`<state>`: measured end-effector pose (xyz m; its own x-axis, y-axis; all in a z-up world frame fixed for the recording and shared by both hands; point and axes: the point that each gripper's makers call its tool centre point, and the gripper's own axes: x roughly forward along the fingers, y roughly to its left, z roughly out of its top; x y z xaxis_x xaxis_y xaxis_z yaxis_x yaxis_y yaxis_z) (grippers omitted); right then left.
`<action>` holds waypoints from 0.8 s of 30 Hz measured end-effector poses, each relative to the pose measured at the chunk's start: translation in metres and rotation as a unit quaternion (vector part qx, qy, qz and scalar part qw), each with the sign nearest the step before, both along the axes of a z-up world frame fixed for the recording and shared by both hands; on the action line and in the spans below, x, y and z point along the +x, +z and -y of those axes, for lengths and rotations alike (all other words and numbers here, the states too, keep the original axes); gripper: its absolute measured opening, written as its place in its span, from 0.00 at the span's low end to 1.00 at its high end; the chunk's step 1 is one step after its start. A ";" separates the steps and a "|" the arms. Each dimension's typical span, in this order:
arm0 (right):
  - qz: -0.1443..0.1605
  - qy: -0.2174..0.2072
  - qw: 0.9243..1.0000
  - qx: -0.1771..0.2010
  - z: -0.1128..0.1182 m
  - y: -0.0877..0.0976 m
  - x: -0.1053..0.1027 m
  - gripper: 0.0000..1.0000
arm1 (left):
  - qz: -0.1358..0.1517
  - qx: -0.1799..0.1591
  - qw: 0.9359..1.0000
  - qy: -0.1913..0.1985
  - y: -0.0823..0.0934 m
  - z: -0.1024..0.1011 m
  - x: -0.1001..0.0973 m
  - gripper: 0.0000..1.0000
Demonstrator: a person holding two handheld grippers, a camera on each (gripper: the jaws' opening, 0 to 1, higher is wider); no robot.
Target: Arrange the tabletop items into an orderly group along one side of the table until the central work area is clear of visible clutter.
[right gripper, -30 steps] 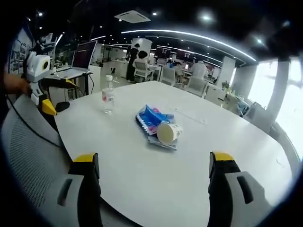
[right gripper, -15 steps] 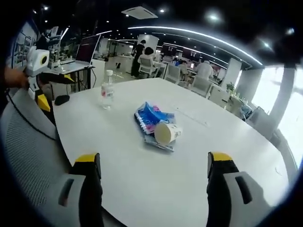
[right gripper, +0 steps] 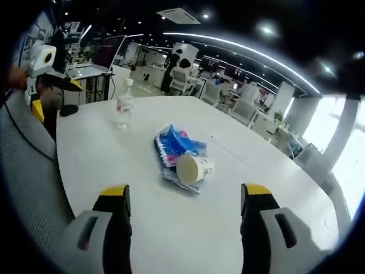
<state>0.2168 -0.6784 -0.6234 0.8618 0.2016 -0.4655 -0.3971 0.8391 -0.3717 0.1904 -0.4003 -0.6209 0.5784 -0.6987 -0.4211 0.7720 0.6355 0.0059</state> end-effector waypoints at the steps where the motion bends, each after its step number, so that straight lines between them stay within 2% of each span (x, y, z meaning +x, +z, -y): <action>1: 0.000 0.001 1.000 -0.001 0.000 -0.001 0.002 0.75 | 0.000 0.002 1.000 -0.001 -0.001 0.000 0.000 0.99; 8: 0.001 0.010 1.000 -0.016 0.001 -0.007 0.021 0.70 | -0.001 0.002 1.000 0.002 -0.001 -0.002 0.001 0.99; 15: 0.002 0.023 0.998 -0.051 0.003 -0.014 0.039 0.63 | -0.002 0.003 1.000 0.006 -0.001 -0.004 0.001 0.99; 20: -0.006 0.028 0.997 -0.075 0.005 -0.021 0.049 0.56 | -0.004 -0.008 1.000 0.015 0.001 -0.006 0.003 0.99; 24: -0.013 0.033 0.995 -0.090 0.005 -0.026 0.056 0.53 | -0.003 0.000 1.000 0.012 -0.001 -0.005 0.003 0.99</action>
